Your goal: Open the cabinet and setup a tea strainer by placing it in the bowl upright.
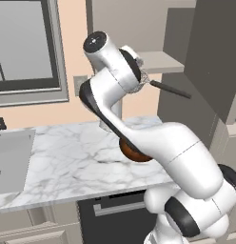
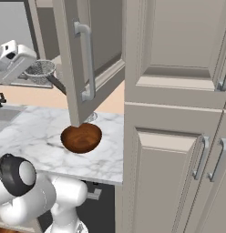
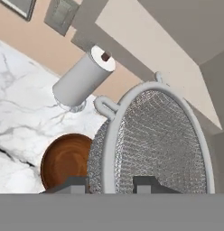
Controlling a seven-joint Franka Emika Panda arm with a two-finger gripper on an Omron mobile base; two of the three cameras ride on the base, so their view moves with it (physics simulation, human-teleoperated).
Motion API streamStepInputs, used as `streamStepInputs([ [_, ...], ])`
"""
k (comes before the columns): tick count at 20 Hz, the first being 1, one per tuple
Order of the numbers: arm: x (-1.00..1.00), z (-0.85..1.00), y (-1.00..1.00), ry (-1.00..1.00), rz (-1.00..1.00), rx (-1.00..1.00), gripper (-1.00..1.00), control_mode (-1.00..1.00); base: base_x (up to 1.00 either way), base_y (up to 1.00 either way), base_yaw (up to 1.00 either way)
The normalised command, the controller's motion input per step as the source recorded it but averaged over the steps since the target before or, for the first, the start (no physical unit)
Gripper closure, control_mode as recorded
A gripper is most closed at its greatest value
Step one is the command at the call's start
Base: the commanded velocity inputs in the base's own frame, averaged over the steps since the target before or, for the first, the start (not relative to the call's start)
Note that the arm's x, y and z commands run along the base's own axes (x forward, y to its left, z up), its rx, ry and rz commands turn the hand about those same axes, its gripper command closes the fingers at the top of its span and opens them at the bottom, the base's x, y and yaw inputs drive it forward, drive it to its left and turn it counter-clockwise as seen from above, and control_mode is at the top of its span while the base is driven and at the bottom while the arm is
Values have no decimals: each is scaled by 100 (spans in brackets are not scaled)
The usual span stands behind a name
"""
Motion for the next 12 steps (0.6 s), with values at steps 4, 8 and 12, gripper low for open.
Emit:
streamStepInputs([
  [4,-3,-69,5,9,-27,1,100,-100,0,0,0],
  [8,0,-73,-29,-1,-9,6,100,-100,0,0,0],
  [12,0,-77,-45,-4,0,4,100,-100,0,0,0],
])
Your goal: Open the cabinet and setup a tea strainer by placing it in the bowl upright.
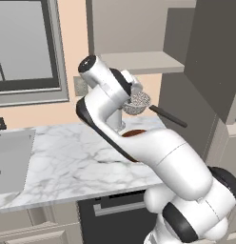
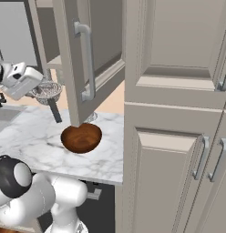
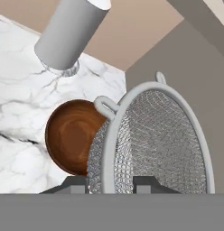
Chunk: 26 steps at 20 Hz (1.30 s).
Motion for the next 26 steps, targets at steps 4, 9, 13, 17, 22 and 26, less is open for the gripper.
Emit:
streamStepInputs([
  [4,1,-85,-47,3,0,0,100,-100,0,0,0],
  [9,20,-81,-51,10,0,0,100,-100,0,0,0],
  [13,27,-28,-42,15,2,0,100,-100,0,0,0],
  [17,40,-26,1,11,0,0,100,-100,0,0,0],
  [22,24,-49,0,0,0,0,100,-100,0,0,0],
  [26,18,-51,0,0,0,0,100,-100,0,0,0],
])
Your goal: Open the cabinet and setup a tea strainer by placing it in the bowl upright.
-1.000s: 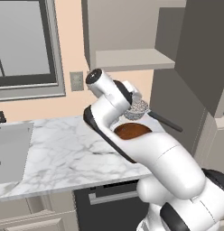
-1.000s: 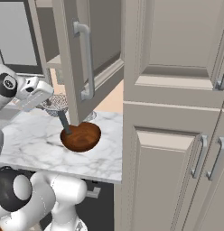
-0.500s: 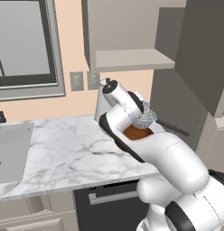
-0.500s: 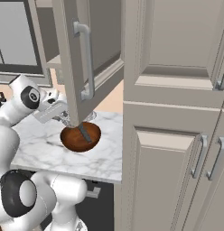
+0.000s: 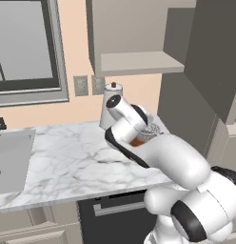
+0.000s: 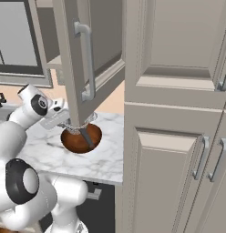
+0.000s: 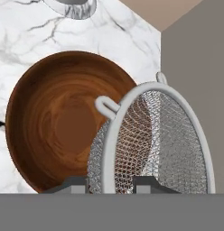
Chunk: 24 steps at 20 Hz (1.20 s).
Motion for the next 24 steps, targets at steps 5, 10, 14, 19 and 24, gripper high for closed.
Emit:
streamStepInputs([
  [5,18,-45,0,0,0,0,100,-100,0,0,0],
  [10,21,-25,0,2,0,0,100,-100,0,0,0],
  [14,17,-22,0,1,0,0,100,-100,0,0,0],
  [19,12,-29,0,1,0,0,100,-100,0,0,0],
  [24,8,-29,0,0,0,0,100,-100,0,0,0],
])
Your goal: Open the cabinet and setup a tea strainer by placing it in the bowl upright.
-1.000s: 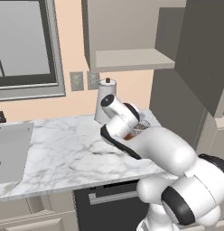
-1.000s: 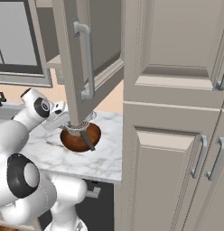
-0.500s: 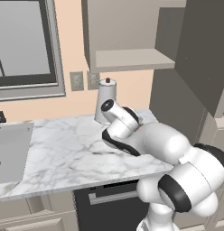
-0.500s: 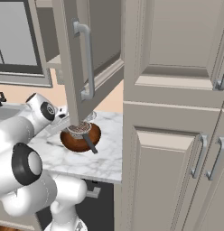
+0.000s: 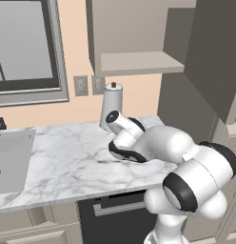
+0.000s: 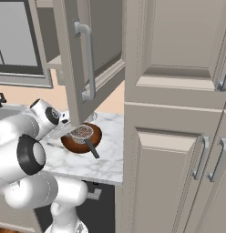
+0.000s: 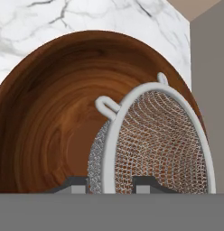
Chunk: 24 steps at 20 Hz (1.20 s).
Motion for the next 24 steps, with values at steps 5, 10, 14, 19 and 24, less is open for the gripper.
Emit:
streamStepInputs([
  [5,7,-11,0,0,0,0,100,-100,0,0,0],
  [10,5,-5,0,0,0,0,100,-100,0,0,0],
  [14,7,-4,0,0,0,0,100,-100,0,0,0],
  [19,3,0,0,-2,0,0,100,-100,0,0,0],
  [24,3,0,0,-6,0,0,100,-100,0,0,0],
])
